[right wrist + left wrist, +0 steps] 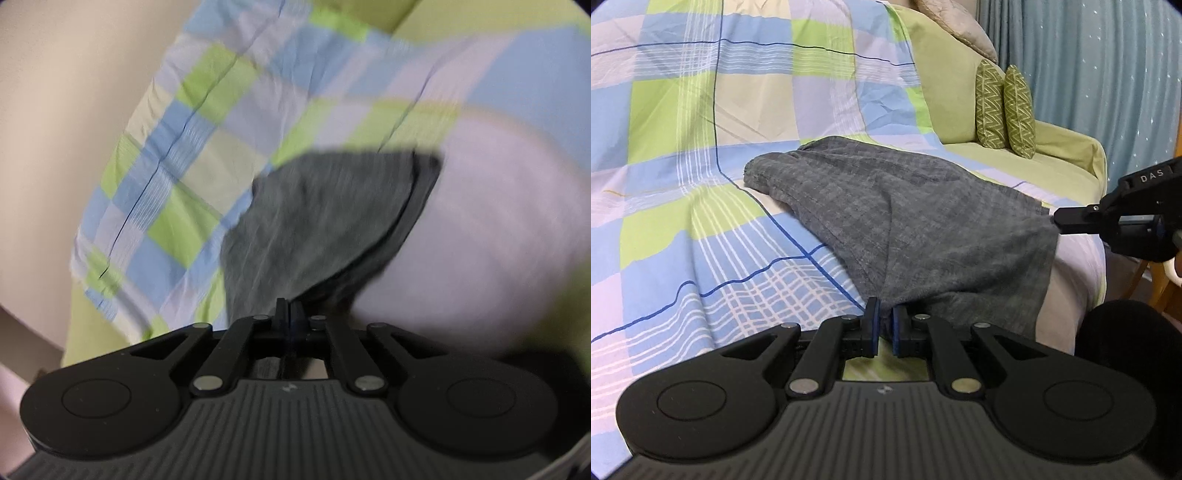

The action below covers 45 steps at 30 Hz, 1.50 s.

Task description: Fold clothes

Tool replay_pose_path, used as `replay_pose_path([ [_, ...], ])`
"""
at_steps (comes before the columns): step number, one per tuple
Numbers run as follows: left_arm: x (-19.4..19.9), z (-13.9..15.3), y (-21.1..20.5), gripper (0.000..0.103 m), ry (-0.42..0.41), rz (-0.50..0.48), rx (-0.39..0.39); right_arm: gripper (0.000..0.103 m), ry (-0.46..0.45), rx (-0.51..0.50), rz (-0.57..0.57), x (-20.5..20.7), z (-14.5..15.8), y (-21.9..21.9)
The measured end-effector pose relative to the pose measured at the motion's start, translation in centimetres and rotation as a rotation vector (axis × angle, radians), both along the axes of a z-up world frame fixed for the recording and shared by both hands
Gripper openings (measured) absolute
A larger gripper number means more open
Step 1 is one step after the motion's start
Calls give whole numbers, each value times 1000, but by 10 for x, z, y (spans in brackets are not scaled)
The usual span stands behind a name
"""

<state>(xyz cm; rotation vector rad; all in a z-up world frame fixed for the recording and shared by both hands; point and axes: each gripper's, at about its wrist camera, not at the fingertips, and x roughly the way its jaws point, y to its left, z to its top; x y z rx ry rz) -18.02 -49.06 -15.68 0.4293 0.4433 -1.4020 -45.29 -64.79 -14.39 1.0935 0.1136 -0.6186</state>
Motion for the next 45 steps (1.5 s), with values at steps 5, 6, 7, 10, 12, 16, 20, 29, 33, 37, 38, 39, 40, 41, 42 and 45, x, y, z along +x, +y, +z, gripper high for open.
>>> replay_pose_path([
  [5,-23,1,6,36,-275,-79,30,6,-2,30,48,-2,-5,6],
  [6,-29,0,8,36,-342,-106,34,10,-14,33,60,-2,-4,9],
  [7,-33,-1,9,36,-401,-135,37,19,-23,39,68,-1,-4,10],
  [10,-49,-9,12,37,-611,-238,48,23,-33,73,135,12,-9,21],
  [12,-58,-16,13,38,-764,-310,54,23,-30,82,159,19,-11,27],
  [16,-72,-36,16,40,-1076,-451,23,23,-59,126,192,29,-15,36],
  [20,-64,-28,7,10,-924,-434,31,23,-128,218,228,39,-26,46],
  [29,-24,1,2,9,-350,-255,-23,24,-287,444,195,63,-58,54],
  [33,-4,9,0,9,-191,-236,-33,28,-246,457,149,66,-61,54],
  [37,16,14,-3,9,-18,-202,-43,35,-268,467,132,61,-64,57],
  [38,20,14,-3,9,13,-195,-44,35,-278,471,126,61,-66,57],
  [39,22,14,-4,9,41,-188,-45,35,-294,471,121,62,-69,57],
  [40,23,14,-4,9,60,-185,-44,35,-312,470,117,63,-71,57],
  [41,24,13,-5,9,72,-185,-43,36,-330,469,112,64,-74,57],
  [42,24,13,-6,9,78,-186,-42,37,-348,468,107,65,-76,56],
  [45,21,12,-8,9,68,-192,-38,22,-372,439,113,67,-76,54],
])
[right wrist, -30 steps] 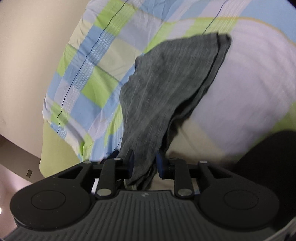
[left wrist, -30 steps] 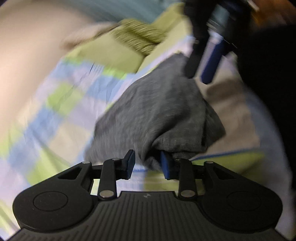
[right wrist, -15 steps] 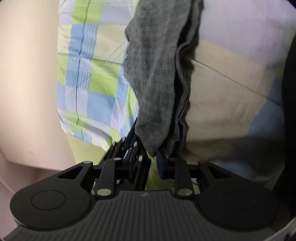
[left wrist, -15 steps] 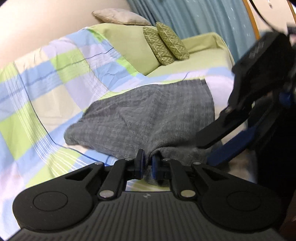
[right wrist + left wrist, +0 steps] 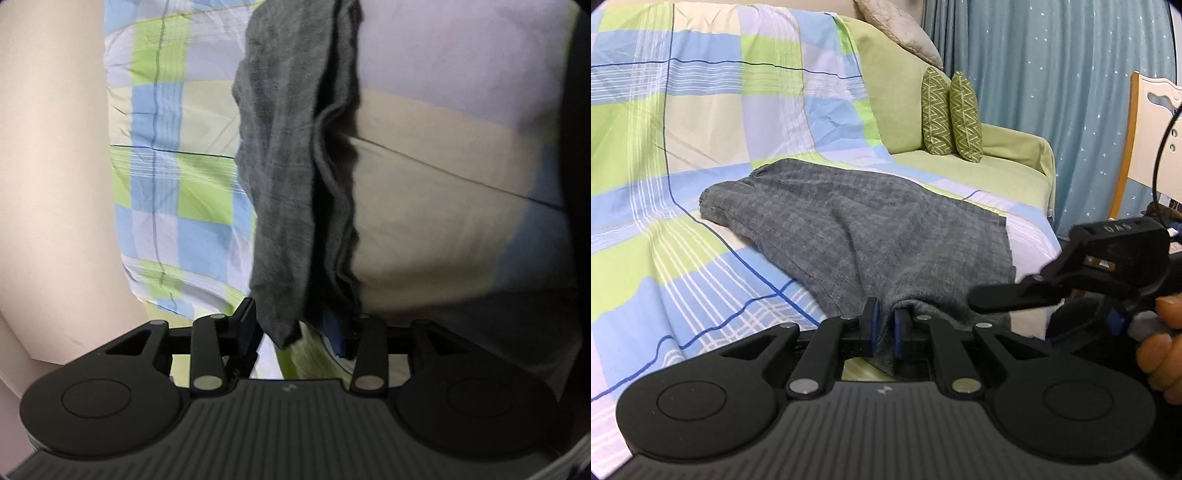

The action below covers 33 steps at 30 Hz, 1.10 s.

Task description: Fold clothes

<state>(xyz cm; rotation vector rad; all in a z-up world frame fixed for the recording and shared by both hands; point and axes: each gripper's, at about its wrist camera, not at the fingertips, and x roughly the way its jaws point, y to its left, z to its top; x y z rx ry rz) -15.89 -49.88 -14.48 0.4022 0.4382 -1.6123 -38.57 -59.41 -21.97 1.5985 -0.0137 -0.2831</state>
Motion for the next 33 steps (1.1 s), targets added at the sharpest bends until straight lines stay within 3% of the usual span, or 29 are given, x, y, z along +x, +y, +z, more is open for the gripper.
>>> replay_pose_path([
  [1,-2,0,0,9,-25,-4,0,1,4,-5,2,-1,1,-1],
  [3,-13,0,1,11,-126,-27,4,1,56,-30,19,-6,10,-5],
  [8,-67,-17,8,19,-579,-130,1,0,200,-224,49,-31,54,-12],
  [10,-78,-24,9,22,-696,-127,-8,0,238,-231,67,-30,54,-13],
  [13,-88,-33,15,38,-841,-120,-39,0,257,-219,84,-30,51,-12],
  [15,-92,-40,20,39,-943,-115,-58,0,252,-204,94,-31,48,-9],
  [16,-90,-41,21,39,-949,-106,-62,0,250,-196,100,-31,47,-8],
  [21,-87,-35,21,36,-869,-72,-69,0,232,-160,124,-31,37,1],
  [23,-84,-30,20,35,-801,-49,-67,0,224,-151,130,-29,34,6],
  [24,-77,-24,20,35,-705,-16,-63,0,226,-151,129,-28,33,7],
  [26,-50,-8,21,35,-369,121,-63,0,230,-152,122,-28,32,6],
  [28,-36,-4,23,35,-227,193,-60,0,227,-157,111,-29,32,6],
  [33,-34,-6,27,35,-202,205,-45,1,219,-169,130,-26,34,8],
])
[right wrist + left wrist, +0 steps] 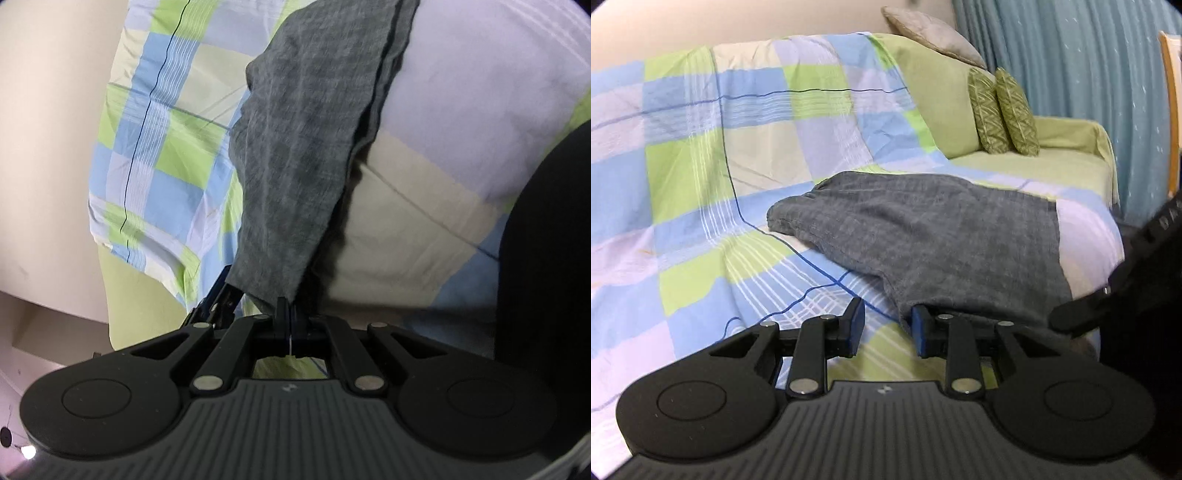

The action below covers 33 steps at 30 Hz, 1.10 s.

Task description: Fold clothes

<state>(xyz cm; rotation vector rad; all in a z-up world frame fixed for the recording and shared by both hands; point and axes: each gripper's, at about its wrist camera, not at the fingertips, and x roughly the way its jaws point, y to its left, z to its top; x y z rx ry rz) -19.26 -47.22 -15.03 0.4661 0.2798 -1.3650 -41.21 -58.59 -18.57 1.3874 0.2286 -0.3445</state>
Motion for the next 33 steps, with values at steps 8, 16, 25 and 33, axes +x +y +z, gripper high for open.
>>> replay_pose_path([
  [8,-3,1,24,42,-113,18,31,9,-3,-17,20,-5,6,1],
  [16,-63,-25,51,47,-659,-375,96,16,134,-238,-20,-37,32,-7],
  [25,-86,-56,36,47,-983,-589,99,28,144,-256,-98,-65,41,-20],
  [33,-94,-76,29,54,-1203,-550,-25,33,157,-282,-118,-76,41,-29],
])
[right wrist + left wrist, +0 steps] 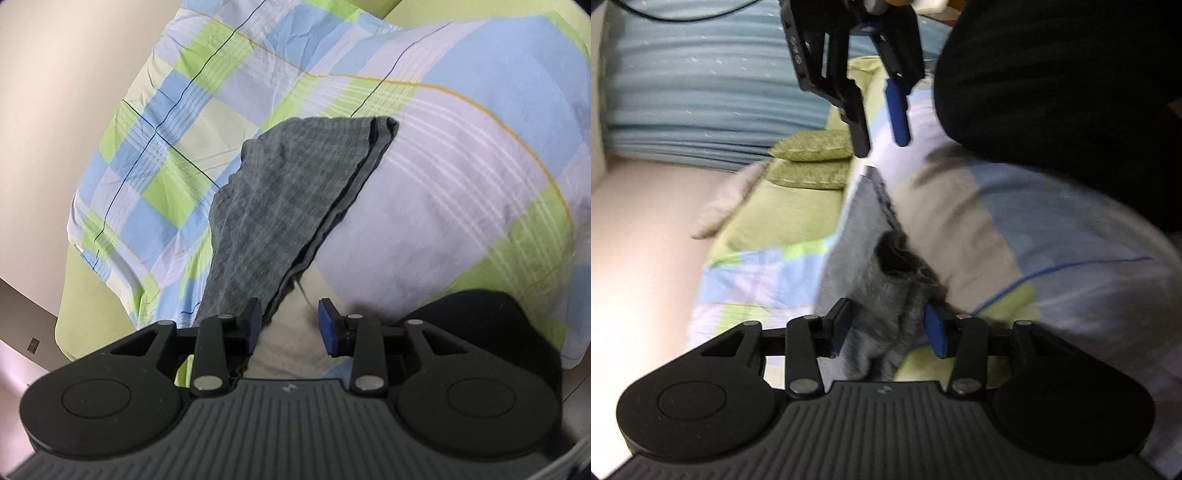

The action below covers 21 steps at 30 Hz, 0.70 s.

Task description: Fold clothes

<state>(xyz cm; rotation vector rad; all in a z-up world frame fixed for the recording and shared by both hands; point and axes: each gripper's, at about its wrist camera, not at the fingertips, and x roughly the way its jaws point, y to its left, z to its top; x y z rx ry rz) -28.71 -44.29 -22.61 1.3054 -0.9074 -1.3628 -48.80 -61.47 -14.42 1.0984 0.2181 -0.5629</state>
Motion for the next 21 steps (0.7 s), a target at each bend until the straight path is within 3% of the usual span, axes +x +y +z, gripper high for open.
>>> replay_pose_path([
  [3,0,-1,-4,52,12,-13,4,37,20,-30,1,-2,4,-6],
  [4,0,1,-7,40,29,-11,25,37,24,-36,1,-3,4,-5],
  [5,-1,4,-10,15,58,0,62,38,51,-71,14,-3,7,-7],
  [7,0,19,-19,15,176,38,133,40,136,-185,51,0,15,-10],
  [9,9,43,-24,15,372,79,169,43,231,-315,95,4,23,-11],
  [13,42,93,-25,14,751,160,204,63,459,-635,213,19,37,-5],
  [15,56,110,-22,14,838,173,216,65,587,-840,303,32,39,1],
  [17,69,123,-19,14,882,182,233,65,652,-978,386,45,36,5],
  [21,80,129,-23,14,879,198,250,68,680,-1248,566,79,28,22],
])
